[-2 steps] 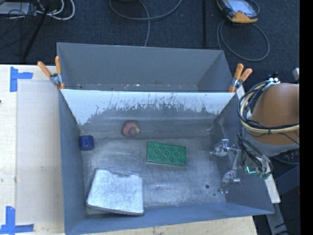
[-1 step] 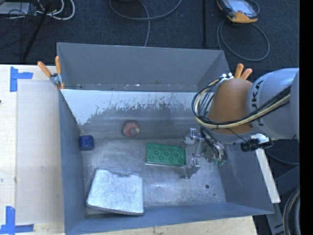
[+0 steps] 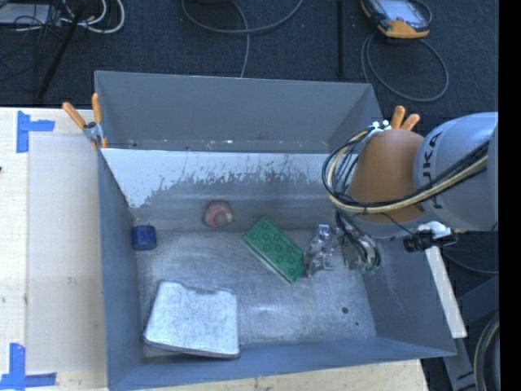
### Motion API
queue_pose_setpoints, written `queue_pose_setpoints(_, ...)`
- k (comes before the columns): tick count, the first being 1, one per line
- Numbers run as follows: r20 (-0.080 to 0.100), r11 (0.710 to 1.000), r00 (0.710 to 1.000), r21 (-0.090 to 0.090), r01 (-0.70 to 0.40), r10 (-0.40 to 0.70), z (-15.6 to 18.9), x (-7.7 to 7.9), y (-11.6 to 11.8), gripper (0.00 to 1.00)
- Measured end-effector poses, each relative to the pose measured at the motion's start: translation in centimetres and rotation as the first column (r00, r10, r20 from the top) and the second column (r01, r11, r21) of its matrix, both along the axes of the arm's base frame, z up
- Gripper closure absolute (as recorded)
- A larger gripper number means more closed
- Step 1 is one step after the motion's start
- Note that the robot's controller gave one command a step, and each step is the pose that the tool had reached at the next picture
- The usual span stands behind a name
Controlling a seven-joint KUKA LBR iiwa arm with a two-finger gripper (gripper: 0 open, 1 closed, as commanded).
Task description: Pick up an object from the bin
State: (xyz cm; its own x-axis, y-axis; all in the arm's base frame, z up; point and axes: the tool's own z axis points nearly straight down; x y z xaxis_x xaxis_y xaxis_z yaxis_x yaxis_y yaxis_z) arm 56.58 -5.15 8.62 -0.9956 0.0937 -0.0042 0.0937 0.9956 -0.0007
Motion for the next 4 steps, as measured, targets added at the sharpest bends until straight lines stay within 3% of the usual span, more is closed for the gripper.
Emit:
queue_pose_setpoints(1,-0.004,1.000,1.000,0.001,-0.002,0.002,-0.1,-0.1,0.1,0.00)
queue_pose_setpoints(2,0.008,0.994,0.994,-0.001,0.113,-0.113,-1.1,0.4,2.7,0.00)
queue_pose_setpoints(3,0.017,0.994,0.994,-0.002,0.109,-0.109,-0.9,0.6,2.6,1.00)
queue_pose_setpoints(4,0.003,0.997,0.997,0.002,0.077,-0.077,12.1,-0.7,3.8,1.00)
